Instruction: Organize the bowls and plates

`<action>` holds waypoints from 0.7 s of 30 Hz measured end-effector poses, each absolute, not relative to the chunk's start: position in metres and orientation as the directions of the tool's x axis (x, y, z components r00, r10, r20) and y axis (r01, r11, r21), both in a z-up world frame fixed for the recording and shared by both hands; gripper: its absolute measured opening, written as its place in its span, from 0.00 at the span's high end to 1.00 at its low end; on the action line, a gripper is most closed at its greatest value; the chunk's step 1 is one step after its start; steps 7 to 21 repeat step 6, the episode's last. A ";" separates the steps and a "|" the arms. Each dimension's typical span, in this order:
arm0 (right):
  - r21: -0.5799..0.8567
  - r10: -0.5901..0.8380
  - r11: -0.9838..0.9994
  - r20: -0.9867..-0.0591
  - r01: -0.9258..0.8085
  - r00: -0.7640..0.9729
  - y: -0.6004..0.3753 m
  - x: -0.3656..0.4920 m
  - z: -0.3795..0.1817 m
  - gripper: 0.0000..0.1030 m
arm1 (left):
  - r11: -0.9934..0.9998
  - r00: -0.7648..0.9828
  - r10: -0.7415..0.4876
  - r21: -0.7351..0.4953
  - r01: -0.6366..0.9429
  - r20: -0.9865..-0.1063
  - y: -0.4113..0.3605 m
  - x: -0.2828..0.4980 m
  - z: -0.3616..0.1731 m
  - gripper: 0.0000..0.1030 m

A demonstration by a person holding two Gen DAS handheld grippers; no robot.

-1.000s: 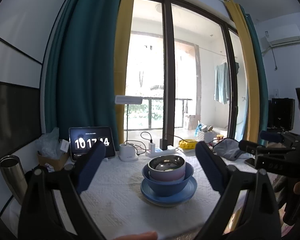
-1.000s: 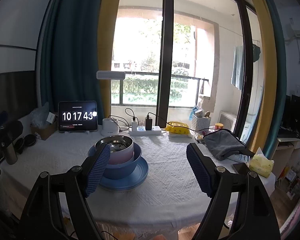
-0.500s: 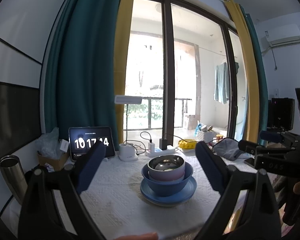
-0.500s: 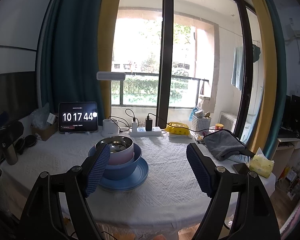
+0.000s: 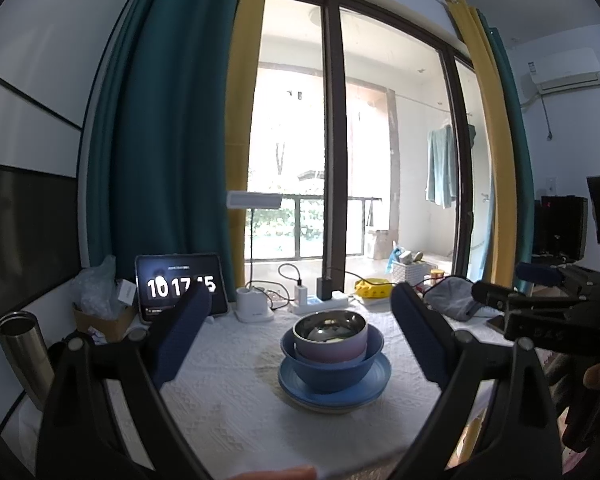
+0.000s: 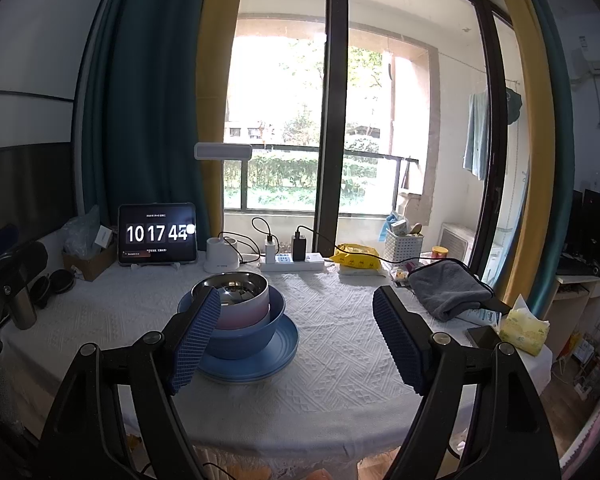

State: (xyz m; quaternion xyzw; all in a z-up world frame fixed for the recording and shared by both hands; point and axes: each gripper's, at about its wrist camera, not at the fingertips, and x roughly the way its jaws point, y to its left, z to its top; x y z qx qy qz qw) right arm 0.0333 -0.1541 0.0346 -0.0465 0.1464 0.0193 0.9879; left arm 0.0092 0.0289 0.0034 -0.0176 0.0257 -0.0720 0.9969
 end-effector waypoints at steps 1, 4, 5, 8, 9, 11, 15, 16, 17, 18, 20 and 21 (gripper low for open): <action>-0.086 0.025 0.995 -0.290 -0.052 0.957 -0.154 0.033 0.035 0.21 | 0.989 0.988 -0.146 -0.040 0.144 -0.049 0.029 0.009 0.003 0.10; -0.086 0.027 0.995 -0.292 -0.054 0.956 -0.153 0.034 0.034 0.21 | 0.985 0.985 -0.169 -0.050 0.167 -0.040 0.028 0.007 0.003 0.10; -0.086 0.028 0.995 -0.293 -0.055 0.956 -0.152 0.033 0.034 0.21 | 0.984 0.984 -0.172 -0.051 0.170 -0.039 0.029 0.008 0.004 0.10; -0.086 0.030 0.995 -0.293 -0.057 0.956 -0.151 0.034 0.034 0.21 | 0.983 0.983 -0.180 -0.055 0.178 -0.044 0.030 0.011 0.004 0.10; -0.086 0.030 0.995 -0.293 -0.057 0.956 -0.151 0.034 0.034 0.21 | 0.983 0.983 -0.180 -0.055 0.178 -0.044 0.030 0.011 0.004 0.10; -0.086 0.030 0.995 -0.293 -0.057 0.956 -0.151 0.034 0.034 0.21 | 0.983 0.983 -0.180 -0.055 0.178 -0.044 0.030 0.011 0.004 0.10; -0.086 0.030 0.995 -0.293 -0.057 0.956 -0.151 0.034 0.034 0.21 | 0.983 0.983 -0.180 -0.055 0.178 -0.044 0.030 0.011 0.004 0.10; -0.086 0.030 0.995 -0.293 -0.057 0.956 -0.151 0.034 0.034 0.21 | 0.983 0.983 -0.180 -0.055 0.178 -0.044 0.030 0.011 0.004 0.10; -0.086 0.030 0.995 -0.293 -0.057 0.956 -0.151 0.034 0.034 0.21 | 0.983 0.983 -0.180 -0.055 0.178 -0.044 0.030 0.011 0.004 0.10; -0.086 0.030 0.995 -0.293 -0.057 0.956 -0.151 0.034 0.034 0.21 | 0.983 0.983 -0.180 -0.055 0.178 -0.044 0.030 0.011 0.004 0.10; -0.086 0.030 0.995 -0.293 -0.057 0.956 -0.151 0.034 0.034 0.21 | 0.983 0.983 -0.180 -0.055 0.178 -0.044 0.030 0.011 0.004 0.10; -0.086 0.030 0.995 -0.293 -0.057 0.956 -0.151 0.034 0.034 0.21 | 0.983 0.983 -0.180 -0.055 0.178 -0.044 0.030 0.011 0.004 0.10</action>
